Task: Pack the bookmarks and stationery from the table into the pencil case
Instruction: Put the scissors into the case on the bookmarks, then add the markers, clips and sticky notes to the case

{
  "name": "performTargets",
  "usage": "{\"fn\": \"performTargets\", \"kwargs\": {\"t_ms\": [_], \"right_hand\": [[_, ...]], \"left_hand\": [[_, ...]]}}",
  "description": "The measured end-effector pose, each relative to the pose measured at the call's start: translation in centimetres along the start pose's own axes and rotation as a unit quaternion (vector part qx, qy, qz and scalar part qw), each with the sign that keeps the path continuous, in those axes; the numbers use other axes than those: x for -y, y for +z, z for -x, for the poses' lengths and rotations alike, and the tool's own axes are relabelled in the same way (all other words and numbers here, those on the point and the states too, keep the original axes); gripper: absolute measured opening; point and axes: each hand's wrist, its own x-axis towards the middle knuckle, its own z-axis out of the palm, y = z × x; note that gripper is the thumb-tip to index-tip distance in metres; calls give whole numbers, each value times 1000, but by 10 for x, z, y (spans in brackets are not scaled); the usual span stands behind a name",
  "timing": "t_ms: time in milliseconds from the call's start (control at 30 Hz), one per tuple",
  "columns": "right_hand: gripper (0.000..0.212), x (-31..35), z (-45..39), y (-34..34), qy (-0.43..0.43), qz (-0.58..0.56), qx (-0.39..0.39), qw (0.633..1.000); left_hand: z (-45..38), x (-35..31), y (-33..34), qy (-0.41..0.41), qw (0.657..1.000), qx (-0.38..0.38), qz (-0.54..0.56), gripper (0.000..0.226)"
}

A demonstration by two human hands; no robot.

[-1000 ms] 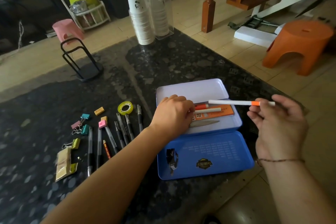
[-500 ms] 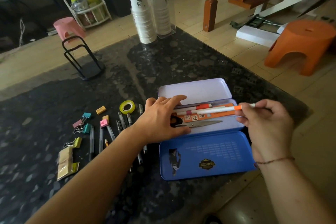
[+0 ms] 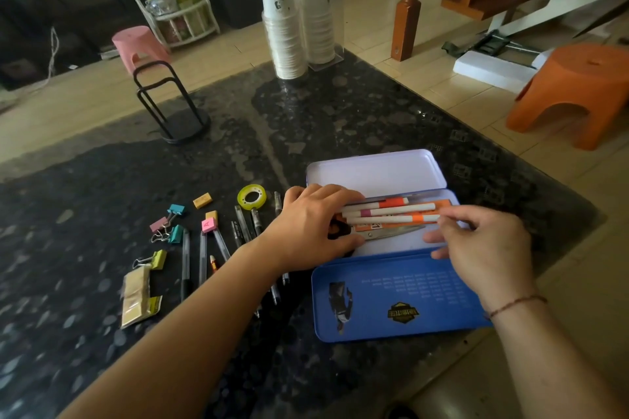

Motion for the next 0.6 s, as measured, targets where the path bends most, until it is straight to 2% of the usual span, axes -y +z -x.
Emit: {"fn": "performTargets", "kwargs": {"t_ms": [333,433,600], "right_hand": [[17,1,-2,-3,0,-9,27,1000],[20,1,-2,-3,-9,-11,37,999],[19,2,1,-2,-33,-5,33,999]], "left_hand": [[-4,-4,6,-20,999,-28,-4,28],[-2,-5,6,-17,999,-36,-5,26],[18,-1,-11,-30,995,-92,-27,27]]}}
